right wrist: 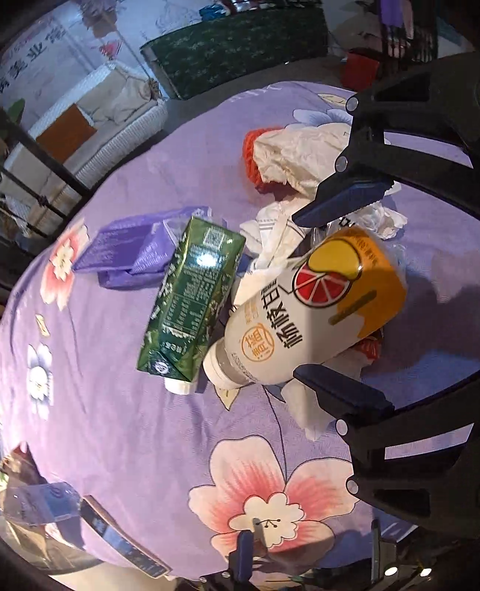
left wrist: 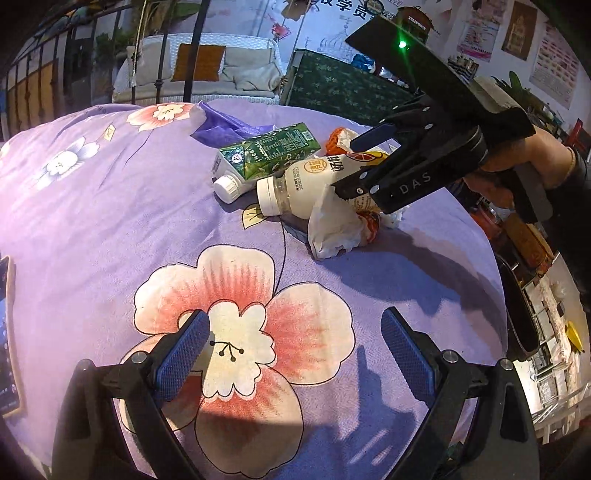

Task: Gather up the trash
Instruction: 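Grasp the white juice bottle with the right tool while the left tool grasps the green carton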

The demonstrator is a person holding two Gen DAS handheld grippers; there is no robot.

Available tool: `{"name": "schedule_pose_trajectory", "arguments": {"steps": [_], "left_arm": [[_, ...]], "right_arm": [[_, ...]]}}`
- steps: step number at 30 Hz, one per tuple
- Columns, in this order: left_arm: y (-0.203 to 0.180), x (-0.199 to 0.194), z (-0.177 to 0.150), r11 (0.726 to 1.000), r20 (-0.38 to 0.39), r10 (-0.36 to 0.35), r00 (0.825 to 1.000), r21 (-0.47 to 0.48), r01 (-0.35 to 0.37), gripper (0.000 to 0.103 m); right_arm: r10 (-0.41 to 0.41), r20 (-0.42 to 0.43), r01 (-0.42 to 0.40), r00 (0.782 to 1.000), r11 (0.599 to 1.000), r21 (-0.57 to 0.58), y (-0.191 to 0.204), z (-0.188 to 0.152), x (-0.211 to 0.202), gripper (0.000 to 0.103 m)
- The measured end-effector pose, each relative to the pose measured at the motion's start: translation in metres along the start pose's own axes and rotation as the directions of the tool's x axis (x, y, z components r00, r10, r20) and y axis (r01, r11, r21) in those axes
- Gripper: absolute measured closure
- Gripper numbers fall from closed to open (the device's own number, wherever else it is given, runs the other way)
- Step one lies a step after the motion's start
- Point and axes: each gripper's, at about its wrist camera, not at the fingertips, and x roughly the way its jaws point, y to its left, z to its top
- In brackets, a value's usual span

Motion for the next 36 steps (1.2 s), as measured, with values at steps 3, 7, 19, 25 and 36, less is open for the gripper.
{"name": "schedule_pose_trajectory", "arguments": {"steps": [3,7,19,25,36], "left_arm": [[0.005,0.000,0.001,1.000,0.002,-0.013,1.000,-0.011,0.013,0.011],[0.008,0.000,0.006,1.000,0.008,-0.022,1.000,-0.011,0.022,0.011],[0.026,0.005,0.034,0.998,0.017,0.007,1.000,0.055,-0.008,0.012],[0.036,0.019,0.086,0.991,0.015,0.035,0.999,0.129,-0.037,0.013],[0.001,0.110,0.148,0.895,-0.169,0.166,0.972,0.439,-0.076,0.023]], "right_arm": [[0.012,-0.066,-0.015,0.998,0.998,-0.054,0.008,0.005,0.017,0.028],[0.002,-0.116,-0.011,0.993,0.996,-0.083,0.013,0.011,0.037,0.029],[0.012,0.032,-0.012,0.999,1.000,0.006,0.006,-0.018,0.004,0.041],[0.034,0.159,-0.062,0.987,0.983,0.174,-0.014,-0.059,-0.024,0.041],[0.024,0.382,-0.217,0.924,0.854,0.472,-0.016,-0.122,-0.055,0.041]]}}
